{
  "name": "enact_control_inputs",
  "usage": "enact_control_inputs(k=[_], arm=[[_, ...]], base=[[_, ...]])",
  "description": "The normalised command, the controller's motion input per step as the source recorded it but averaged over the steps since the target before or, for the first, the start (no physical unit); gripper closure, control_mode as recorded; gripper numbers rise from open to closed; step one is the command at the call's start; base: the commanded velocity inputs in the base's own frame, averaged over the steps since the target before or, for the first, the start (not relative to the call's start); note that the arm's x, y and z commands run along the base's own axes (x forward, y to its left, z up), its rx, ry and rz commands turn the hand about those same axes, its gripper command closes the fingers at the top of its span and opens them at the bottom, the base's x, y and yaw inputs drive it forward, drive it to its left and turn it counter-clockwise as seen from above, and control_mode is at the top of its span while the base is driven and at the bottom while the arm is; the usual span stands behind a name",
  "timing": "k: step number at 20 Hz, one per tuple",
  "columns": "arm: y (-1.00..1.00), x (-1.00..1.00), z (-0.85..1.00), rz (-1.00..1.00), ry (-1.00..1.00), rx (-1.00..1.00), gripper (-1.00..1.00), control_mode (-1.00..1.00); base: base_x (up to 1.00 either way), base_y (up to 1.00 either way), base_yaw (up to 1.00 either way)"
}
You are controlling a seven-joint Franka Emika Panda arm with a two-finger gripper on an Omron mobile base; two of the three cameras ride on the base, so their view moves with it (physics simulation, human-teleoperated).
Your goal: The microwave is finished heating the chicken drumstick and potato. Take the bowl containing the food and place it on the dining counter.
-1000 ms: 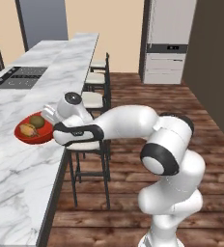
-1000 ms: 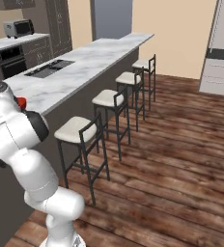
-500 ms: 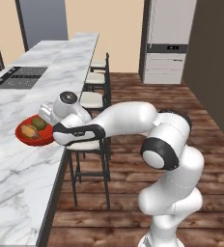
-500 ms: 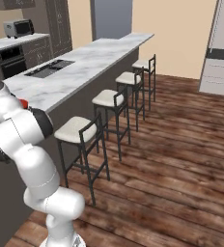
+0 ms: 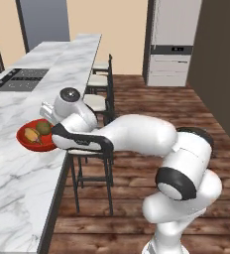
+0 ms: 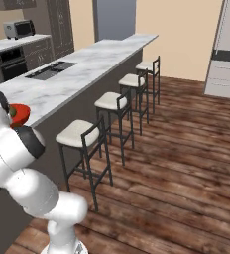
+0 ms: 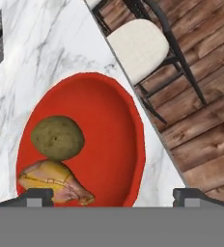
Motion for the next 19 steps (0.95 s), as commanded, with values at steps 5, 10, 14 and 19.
enact_control_inputs(k=[5, 10, 14, 19], arm=[[-0.94, -1.00, 0.97, -0.01, -0.08, 0.06, -1.00, -1.00], [-1.00, -1.00, 0.49, 0.00, -0.17, 0.06, -1.00, -1.00], [-1.00, -1.00, -0.05, 0.04, -0.24, 0.01, -1.00, -1.00], [-1.00, -1.00, -0.23, 0.03, -0.26, 0.00, -1.00, -1.00]], base=[[0.00, 0.00, 0.00], [0.00, 0.00, 0.00], [0.00, 0.00, 0.00], [0.00, 0.00, 0.00]])
